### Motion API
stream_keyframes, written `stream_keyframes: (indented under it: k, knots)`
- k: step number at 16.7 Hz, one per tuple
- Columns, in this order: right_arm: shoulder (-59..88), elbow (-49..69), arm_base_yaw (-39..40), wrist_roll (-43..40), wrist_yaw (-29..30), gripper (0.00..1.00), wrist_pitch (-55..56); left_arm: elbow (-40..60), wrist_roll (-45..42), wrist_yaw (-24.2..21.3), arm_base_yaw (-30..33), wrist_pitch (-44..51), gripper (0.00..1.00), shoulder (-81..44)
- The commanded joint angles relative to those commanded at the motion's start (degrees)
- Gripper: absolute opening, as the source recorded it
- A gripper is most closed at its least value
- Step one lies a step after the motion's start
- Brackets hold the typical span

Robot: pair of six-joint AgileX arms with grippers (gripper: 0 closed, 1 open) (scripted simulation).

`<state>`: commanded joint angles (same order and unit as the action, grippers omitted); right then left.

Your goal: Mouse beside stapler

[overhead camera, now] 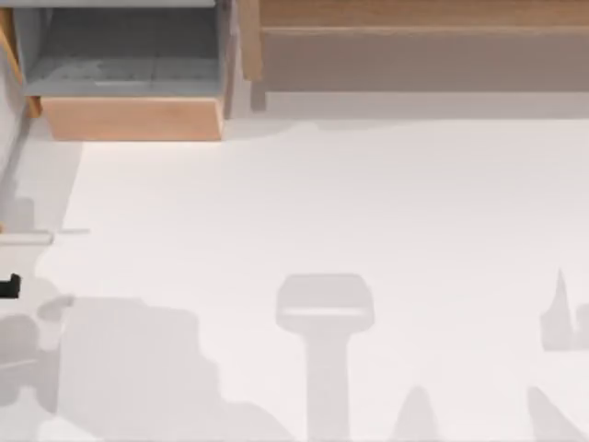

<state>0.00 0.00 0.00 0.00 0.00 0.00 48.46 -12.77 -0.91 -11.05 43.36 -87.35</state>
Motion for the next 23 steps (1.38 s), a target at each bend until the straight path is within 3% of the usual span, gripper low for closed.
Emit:
stream_keyframes:
  k: [22,23]
  knots:
    - [0.00,0.00,0.00,0.00,0.00,1.00,0.00,-2.47,0.03,-0.07,0.49,-2.96,0.00,-2.34]
    - [0.00,0.00,0.00,0.00,0.00,1.00,0.00,-2.47,0.03,-0.07,0.49,-2.96,0.08,-2.34]
